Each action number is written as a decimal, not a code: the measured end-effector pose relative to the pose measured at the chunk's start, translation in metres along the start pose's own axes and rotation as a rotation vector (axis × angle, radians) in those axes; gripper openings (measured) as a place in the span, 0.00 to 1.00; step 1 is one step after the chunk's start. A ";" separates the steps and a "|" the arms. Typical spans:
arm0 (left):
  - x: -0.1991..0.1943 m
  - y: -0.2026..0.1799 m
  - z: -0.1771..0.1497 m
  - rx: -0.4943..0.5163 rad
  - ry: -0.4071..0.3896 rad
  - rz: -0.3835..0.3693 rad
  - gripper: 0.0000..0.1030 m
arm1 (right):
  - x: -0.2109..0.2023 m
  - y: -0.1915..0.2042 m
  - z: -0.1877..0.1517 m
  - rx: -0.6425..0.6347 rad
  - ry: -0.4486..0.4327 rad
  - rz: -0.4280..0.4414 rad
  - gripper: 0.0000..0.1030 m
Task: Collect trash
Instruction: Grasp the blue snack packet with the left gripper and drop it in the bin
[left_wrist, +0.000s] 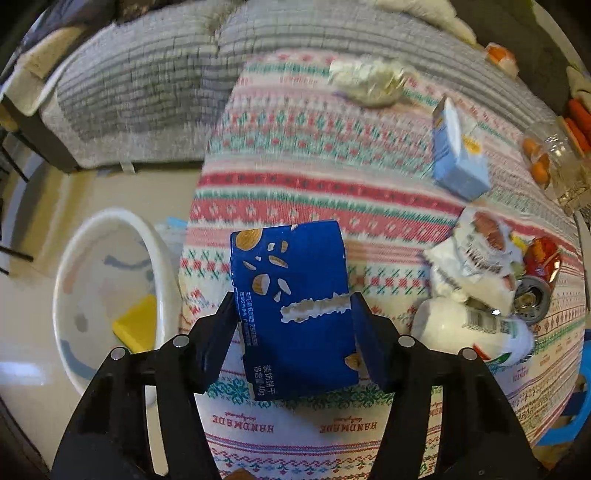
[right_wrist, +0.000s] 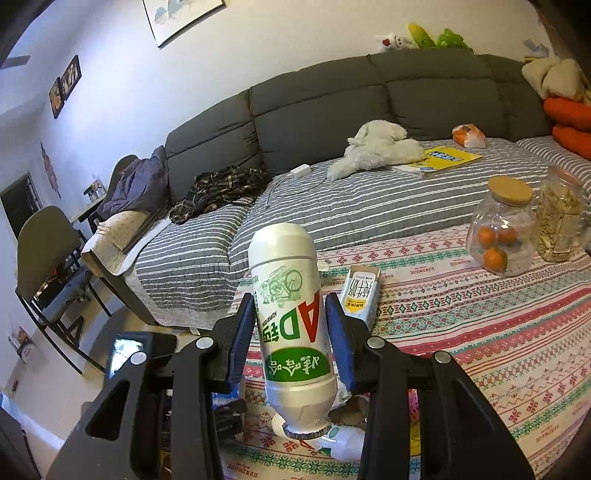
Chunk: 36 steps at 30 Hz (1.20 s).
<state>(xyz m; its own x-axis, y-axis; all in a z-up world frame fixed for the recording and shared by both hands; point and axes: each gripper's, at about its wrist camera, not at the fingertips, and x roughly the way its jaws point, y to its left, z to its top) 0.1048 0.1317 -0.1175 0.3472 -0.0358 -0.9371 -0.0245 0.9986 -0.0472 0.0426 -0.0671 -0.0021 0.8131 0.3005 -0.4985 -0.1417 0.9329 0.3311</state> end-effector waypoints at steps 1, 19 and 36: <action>-0.008 0.002 0.001 -0.001 -0.030 -0.012 0.56 | 0.000 0.001 0.000 -0.003 0.000 0.001 0.38; -0.112 0.087 -0.004 -0.184 -0.439 0.096 0.57 | 0.019 0.064 -0.022 -0.111 0.045 0.108 0.38; -0.129 0.186 -0.026 -0.400 -0.385 0.098 0.80 | 0.070 0.168 -0.073 -0.180 0.181 0.260 0.38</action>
<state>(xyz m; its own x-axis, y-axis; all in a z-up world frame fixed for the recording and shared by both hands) 0.0312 0.3208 -0.0140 0.6407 0.1484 -0.7533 -0.4012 0.9013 -0.1637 0.0347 0.1255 -0.0394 0.6259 0.5474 -0.5556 -0.4407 0.8359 0.3272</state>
